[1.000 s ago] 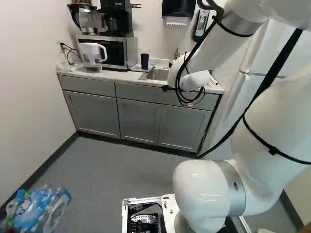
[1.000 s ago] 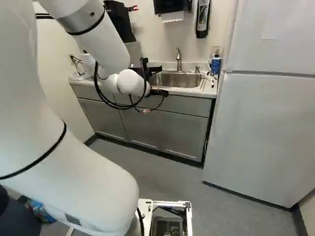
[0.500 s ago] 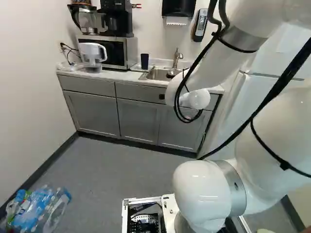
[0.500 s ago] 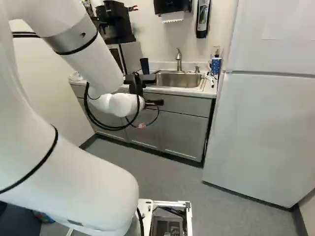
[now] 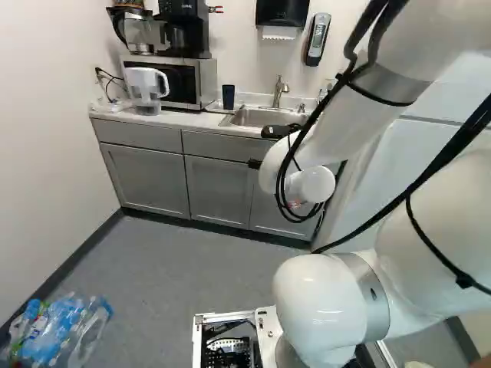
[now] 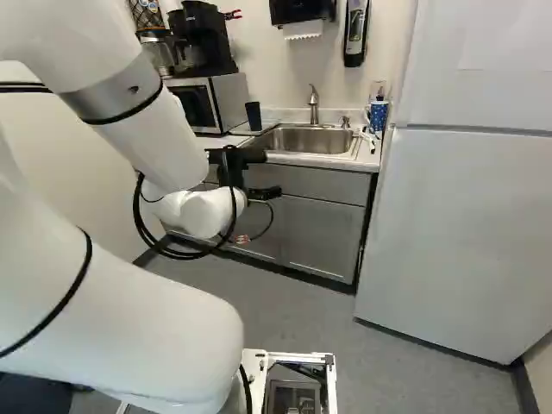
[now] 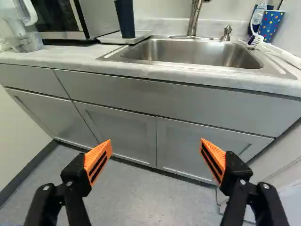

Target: Rinse the cup and place it in the tray

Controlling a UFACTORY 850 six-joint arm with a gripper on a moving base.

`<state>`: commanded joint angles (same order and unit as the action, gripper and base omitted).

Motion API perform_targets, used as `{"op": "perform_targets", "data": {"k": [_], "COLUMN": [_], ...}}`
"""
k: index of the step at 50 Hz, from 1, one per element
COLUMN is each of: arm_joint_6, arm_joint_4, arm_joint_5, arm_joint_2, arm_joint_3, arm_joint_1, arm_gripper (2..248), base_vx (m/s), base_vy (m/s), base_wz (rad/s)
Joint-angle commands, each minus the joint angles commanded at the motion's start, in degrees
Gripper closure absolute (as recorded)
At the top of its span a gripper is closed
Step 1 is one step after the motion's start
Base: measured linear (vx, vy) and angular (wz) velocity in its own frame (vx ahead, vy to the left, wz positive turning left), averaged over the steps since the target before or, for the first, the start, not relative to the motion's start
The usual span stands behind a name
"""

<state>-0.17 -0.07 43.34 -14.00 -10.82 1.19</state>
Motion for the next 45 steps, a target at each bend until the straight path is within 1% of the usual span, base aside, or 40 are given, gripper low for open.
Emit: {"op": "perform_targets", "data": {"k": [12, 25, 45], "arm_joint_6": [0.08, 0.13, 0.17], "arm_joint_4": [0.03, 0.06, 0.07], "arm_joint_5": [3.04, 5.32, 6.65], "arm_joint_2": [-0.91, -1.60, -2.00], "arm_joint_3": [2.66, 4.66, 5.82], "arm_joint_1": [-0.55, -0.95, -1.19], "arm_gripper": [3, 3, 3], "base_vx": [0.000, 0.000, 0.000], "base_vy": [0.000, 0.000, 0.000], "base_wz": [0.000, 0.000, 0.000]}}
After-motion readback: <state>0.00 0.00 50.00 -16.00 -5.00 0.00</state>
